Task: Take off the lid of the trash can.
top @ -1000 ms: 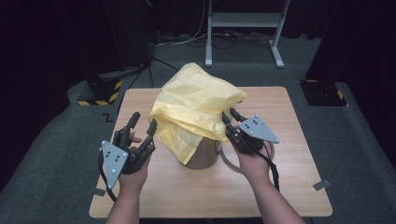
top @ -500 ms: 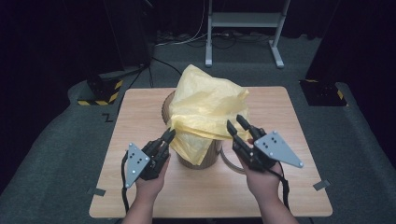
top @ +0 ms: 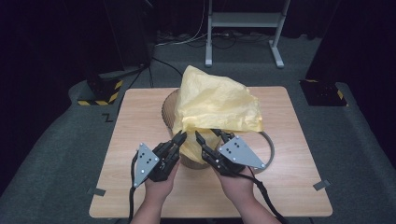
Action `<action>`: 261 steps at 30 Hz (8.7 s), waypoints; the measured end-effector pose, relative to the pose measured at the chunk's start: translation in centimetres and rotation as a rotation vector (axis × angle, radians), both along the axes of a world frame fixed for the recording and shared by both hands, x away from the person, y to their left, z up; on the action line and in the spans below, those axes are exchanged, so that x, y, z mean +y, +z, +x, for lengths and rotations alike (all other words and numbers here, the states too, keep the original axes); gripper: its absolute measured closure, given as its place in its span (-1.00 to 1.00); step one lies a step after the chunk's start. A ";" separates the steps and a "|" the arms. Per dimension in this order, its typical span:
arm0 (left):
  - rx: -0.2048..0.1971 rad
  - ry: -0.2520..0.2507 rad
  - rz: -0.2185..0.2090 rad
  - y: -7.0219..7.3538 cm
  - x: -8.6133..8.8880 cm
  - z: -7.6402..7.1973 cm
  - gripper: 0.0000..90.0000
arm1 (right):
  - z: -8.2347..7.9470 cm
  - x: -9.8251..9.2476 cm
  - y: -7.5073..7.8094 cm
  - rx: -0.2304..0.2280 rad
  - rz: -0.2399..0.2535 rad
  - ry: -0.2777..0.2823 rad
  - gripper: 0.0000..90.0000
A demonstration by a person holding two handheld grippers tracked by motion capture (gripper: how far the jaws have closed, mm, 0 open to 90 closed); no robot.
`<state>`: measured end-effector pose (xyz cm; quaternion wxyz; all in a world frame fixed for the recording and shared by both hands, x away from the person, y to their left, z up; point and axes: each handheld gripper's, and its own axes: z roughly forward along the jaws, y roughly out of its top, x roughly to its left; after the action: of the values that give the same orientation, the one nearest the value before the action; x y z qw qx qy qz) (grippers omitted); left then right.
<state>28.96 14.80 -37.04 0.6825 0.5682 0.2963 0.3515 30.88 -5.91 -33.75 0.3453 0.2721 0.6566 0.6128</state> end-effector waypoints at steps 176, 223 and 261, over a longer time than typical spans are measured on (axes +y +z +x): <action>0.156 0.276 0.000 -5.2 2.8 -2.4 0.94 | -2.7 -8.3 -4.4 0.127 -0.032 -0.151 0.64; 0.108 0.221 0.044 -4.0 0.1 -2.8 0.33 | -0.4 -6.5 -7.4 0.187 -0.092 -0.057 0.99; 0.263 0.355 -0.048 -0.8 4.1 2.1 0.98 | 0.1 -6.9 -8.9 0.218 -0.131 -0.053 0.98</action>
<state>31.10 18.86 -37.88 0.5787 0.5318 0.4863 0.3818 30.94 -12.79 -42.67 0.3050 0.3315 0.7215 0.5258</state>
